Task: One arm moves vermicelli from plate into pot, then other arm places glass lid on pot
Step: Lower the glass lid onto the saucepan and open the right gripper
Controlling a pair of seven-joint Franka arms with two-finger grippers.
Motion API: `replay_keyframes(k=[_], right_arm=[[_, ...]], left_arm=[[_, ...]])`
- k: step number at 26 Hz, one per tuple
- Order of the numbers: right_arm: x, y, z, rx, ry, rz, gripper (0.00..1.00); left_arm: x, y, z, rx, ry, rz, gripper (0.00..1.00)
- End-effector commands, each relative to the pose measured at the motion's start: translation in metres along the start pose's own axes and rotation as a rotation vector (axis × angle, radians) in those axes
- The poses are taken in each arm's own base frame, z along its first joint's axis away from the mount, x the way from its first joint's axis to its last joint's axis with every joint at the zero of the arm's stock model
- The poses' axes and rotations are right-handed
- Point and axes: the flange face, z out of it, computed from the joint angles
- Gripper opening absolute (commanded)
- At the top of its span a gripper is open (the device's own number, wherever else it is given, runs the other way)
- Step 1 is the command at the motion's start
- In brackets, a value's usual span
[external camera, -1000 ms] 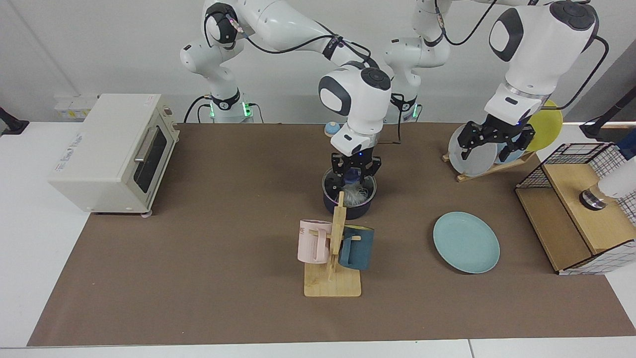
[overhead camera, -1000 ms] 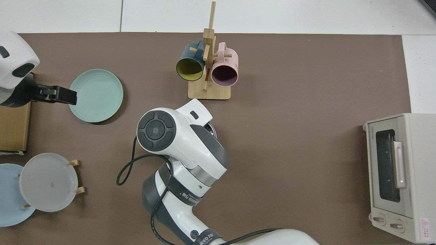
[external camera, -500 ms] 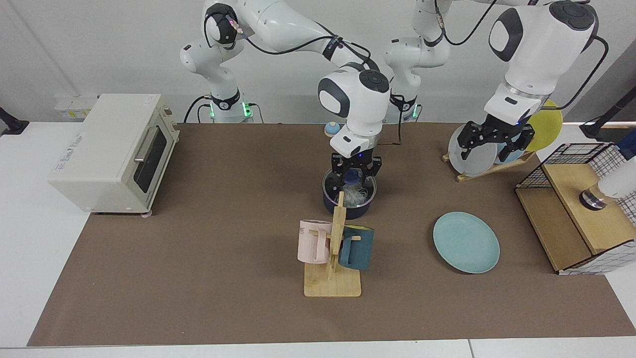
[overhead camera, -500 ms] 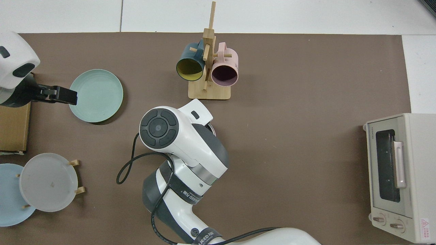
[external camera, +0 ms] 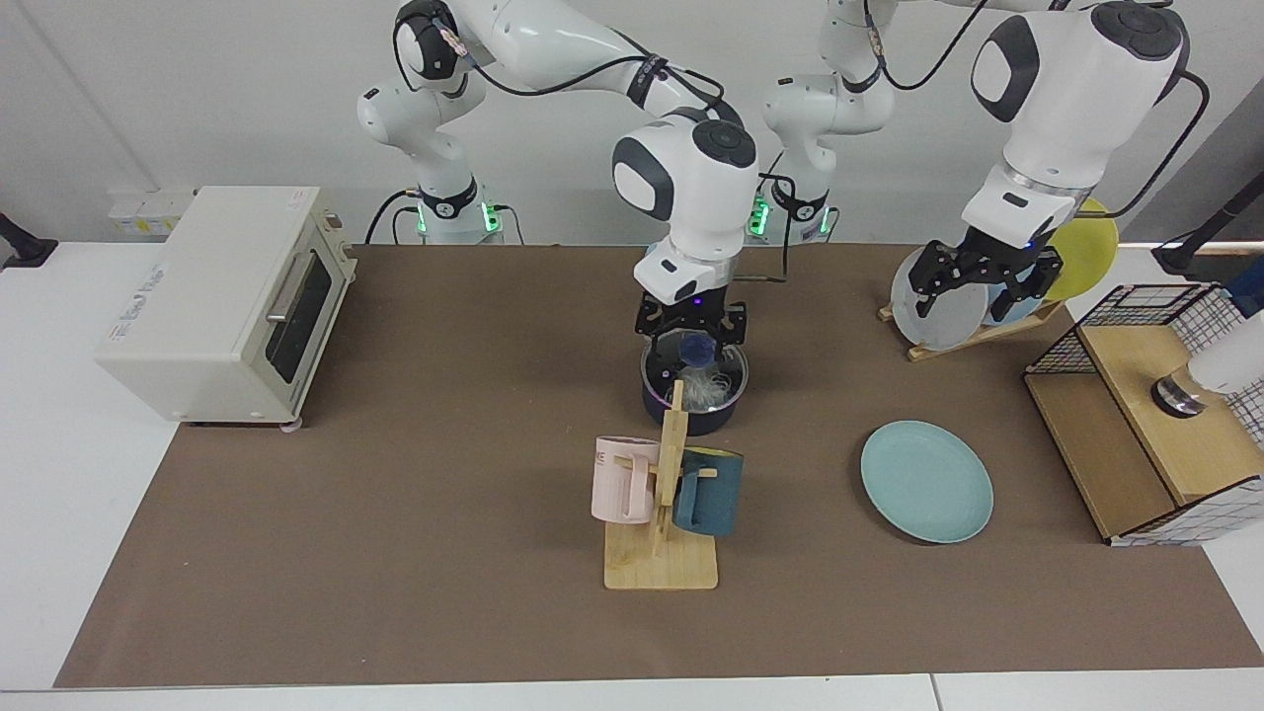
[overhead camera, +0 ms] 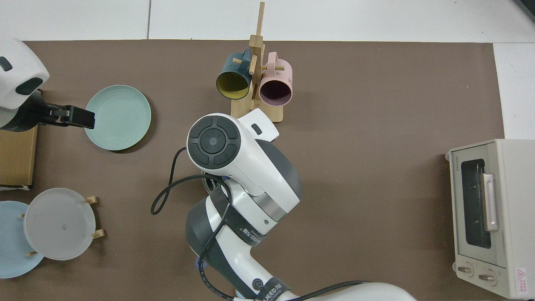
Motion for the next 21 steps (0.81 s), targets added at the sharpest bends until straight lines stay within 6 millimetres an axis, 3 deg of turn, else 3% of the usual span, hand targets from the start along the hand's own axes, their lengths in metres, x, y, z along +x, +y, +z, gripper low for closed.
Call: replay_keyframes(k=[1, 6, 14, 21], right_arm=[[0.02, 0.058, -0.052, -0.002, -0.007, 0.023, 0.99], [0.055, 0.14, -0.091, 0.007, 0.007, -0.008, 0.99], [0.11, 0.281, -0.111, -0.018, -0.007, -0.008, 0.99], [0.133, 0.345, -0.102, -0.032, -0.016, 0.007, 0.99]], left_arm=[[-0.001, -0.001, -0.006, -0.015, -0.008, 0.011, 1.0], [-0.001, 0.0, -0.006, -0.015, -0.008, 0.012, 1.0], [-0.001, 0.0, -0.006, -0.015, -0.008, 0.012, 1.0], [-0.001, 0.0, -0.006, -0.015, -0.008, 0.012, 1.0]])
